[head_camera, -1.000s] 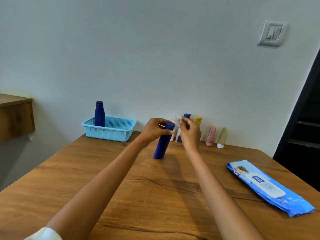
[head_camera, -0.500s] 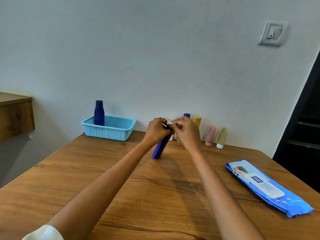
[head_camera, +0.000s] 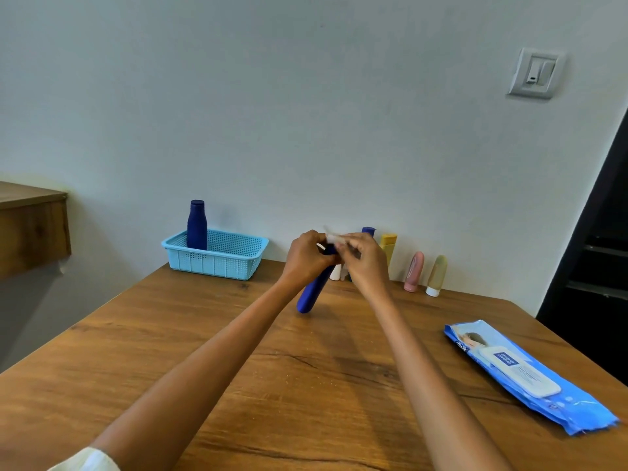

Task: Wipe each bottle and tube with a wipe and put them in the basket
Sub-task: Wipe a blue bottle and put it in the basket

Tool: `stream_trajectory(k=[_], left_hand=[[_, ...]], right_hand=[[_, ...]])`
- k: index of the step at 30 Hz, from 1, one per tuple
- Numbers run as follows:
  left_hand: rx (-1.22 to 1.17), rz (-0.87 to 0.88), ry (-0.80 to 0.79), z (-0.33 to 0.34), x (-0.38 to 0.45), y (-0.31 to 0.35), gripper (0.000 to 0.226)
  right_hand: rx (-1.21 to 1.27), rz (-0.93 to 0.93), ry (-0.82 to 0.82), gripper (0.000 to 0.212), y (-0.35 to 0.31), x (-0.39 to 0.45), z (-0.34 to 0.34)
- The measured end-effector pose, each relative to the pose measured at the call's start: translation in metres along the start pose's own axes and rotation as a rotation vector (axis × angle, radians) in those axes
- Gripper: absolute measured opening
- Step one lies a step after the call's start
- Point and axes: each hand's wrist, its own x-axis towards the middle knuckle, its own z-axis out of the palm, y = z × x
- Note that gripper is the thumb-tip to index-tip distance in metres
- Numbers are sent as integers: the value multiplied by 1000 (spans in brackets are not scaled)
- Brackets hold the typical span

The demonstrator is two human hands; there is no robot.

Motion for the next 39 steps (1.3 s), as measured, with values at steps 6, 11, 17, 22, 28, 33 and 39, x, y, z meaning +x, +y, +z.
stream_trajectory(k=[6, 11, 17, 22, 28, 33, 39], left_hand=[[0, -38, 31, -2, 1, -7, 25], [-119, -53, -32, -3, 3, -7, 40], [-527, -152, -50, -11, 2, -3, 33], [-608, -132, 4, -25, 10, -2, 23], [-655, -155, 126, -33, 17, -8, 19], [-565, -183, 116, -30, 17, -8, 32], [-389, -269, 124, -16, 17, -3, 37]], right_hand=[[-17, -48, -24, 19, 1, 1, 0], [215, 235, 189, 22, 3, -2, 0], [387, 342, -17, 23, -1, -7, 4], [436, 407, -35, 12, 7, -12, 7], [288, 524, -156, 21, 23, -23, 14], [211, 476, -7, 22, 20, -22, 13], [170, 88, 128, 25, -11, -8, 14]])
